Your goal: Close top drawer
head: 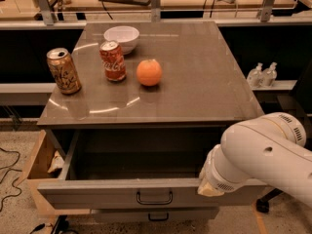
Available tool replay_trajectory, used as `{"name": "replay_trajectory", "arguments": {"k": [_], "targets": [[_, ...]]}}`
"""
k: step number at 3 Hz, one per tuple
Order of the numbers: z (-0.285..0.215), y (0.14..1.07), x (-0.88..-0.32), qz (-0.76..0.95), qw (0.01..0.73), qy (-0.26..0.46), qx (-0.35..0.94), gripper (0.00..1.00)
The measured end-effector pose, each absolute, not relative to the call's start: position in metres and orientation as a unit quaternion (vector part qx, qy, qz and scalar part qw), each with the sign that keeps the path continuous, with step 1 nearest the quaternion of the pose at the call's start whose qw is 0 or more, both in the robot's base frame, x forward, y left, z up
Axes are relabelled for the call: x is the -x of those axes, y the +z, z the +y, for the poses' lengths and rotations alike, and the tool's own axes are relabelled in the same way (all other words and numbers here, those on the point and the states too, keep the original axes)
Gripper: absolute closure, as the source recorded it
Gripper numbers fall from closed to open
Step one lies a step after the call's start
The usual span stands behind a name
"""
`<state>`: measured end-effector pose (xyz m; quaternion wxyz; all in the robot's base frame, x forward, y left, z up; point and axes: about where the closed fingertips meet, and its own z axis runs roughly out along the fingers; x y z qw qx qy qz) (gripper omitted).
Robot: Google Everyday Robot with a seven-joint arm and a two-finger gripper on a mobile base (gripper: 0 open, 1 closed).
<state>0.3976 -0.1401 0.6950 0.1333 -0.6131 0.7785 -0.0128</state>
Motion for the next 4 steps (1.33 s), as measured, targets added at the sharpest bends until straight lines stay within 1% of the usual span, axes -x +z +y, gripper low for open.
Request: {"name": "replay_trajectory", "arguments": {"k": [1, 2, 3, 4], "targets": [[-0.156, 0.706, -0.411, 0.782, 0.140, -0.021, 0.607, 1.00], [-0.157, 0.706, -0.411, 0.782, 0.140, -0.021, 0.607, 1.00], [-0.182, 0.723, -0.425, 0.788, 0.147, -0.033, 0.596, 1.00], [-0.182, 0.723, -0.425, 0.788, 0.147, -0.033, 0.596, 1.00]]}}
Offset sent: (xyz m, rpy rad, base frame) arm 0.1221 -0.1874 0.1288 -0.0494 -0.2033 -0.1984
